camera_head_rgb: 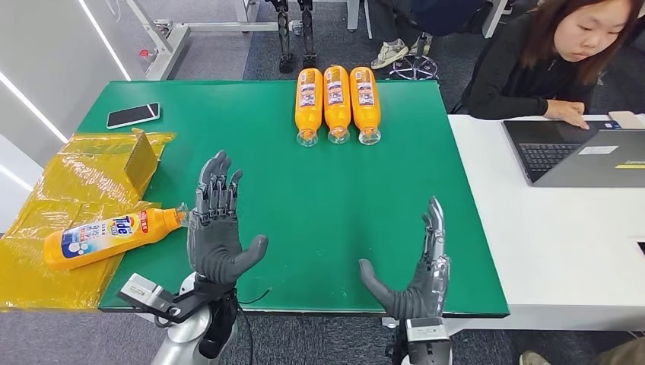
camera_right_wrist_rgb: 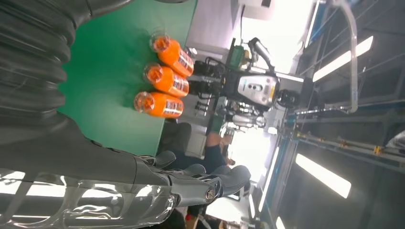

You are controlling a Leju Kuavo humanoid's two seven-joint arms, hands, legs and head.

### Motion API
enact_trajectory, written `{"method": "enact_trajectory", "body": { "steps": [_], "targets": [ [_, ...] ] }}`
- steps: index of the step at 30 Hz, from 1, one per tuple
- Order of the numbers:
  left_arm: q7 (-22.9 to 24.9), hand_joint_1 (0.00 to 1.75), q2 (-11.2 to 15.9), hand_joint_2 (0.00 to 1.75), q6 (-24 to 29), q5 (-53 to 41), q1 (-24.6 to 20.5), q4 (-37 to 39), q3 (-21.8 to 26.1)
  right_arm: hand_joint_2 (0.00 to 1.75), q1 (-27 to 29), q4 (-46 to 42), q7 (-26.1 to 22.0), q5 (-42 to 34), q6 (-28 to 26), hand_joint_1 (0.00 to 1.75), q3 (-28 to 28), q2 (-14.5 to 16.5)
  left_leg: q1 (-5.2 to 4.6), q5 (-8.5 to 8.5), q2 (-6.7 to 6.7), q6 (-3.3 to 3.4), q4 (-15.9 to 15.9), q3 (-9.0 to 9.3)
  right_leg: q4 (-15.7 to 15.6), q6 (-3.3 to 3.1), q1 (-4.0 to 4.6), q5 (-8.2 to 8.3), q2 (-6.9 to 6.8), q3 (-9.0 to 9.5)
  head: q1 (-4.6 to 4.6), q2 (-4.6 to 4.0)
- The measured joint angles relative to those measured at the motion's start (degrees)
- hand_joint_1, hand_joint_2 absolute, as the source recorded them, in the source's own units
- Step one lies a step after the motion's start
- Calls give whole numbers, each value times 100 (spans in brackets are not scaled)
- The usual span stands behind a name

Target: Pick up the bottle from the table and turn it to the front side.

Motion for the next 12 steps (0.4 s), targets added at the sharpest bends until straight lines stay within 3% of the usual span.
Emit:
{"method": "enact_trajectory", "body": {
  "steps": [5,12],
  "targets": [
    [0,0,7,175,164,-123,-34,73,46,175,-86,93,57,41,494,0,-146,102,0,0,0,0,0,0,1,0,0,0,0,0,0,0],
    [0,0,8,175,136,-271,-71,126,132,175,-137,133,149,6,780,0,-246,150,0,0,0,0,0,0,0,0,0,0,0,0,1,0]
  ]
}}
